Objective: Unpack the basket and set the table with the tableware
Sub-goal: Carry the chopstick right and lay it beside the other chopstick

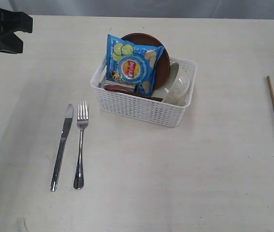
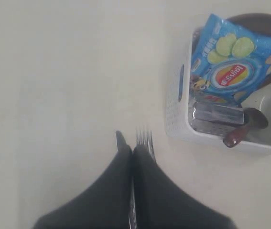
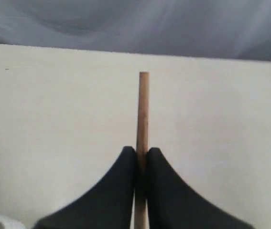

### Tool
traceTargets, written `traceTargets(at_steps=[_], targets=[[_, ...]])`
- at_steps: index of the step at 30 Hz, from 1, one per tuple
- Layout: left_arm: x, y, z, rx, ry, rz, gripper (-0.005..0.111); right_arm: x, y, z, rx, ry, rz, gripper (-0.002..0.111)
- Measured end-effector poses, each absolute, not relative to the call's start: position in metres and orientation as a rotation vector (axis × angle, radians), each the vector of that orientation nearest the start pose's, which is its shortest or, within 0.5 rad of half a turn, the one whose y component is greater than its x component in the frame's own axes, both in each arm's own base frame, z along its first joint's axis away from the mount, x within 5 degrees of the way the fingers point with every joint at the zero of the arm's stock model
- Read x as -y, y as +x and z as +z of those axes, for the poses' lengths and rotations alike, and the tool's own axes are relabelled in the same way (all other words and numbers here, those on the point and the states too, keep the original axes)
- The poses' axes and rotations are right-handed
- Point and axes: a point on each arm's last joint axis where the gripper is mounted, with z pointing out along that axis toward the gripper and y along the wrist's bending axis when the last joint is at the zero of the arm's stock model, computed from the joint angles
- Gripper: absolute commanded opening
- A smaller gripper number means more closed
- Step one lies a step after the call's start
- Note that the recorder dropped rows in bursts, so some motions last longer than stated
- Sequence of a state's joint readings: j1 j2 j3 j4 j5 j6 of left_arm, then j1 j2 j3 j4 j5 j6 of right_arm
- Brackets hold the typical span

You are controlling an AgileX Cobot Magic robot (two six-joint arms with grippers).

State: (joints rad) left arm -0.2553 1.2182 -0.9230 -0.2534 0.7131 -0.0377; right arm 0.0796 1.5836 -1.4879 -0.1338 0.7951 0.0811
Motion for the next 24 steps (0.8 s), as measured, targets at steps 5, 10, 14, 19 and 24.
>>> traceTargets(at_steps=[5,10,14,19,24], targets=[[0.076,0.232,0.3,-2.503,0.102,-0.409,0.0,0.021,0.389,0.293,-2.567,0.114,-0.078,-0.001],[0.076,0.232,0.3,-2.503,0.102,-0.409,0.0,0.029,0.41,0.227,-2.746,0.179,-0.072,-0.001],[0.076,0.232,0.3,-2.503,0.102,-0.409,0.0,0.025,0.416,0.177,-2.836,0.199,-0.061,-0.001],[0.076,0.232,0.3,-2.503,0.102,-0.409,0.0,0.024,0.415,0.137,-2.889,0.21,-0.054,-0.001],[0.077,0.235,0.296,-2.519,0.101,-0.406,0.0,0.023,0.415,0.122,-2.902,0.215,-0.052,0.0]])
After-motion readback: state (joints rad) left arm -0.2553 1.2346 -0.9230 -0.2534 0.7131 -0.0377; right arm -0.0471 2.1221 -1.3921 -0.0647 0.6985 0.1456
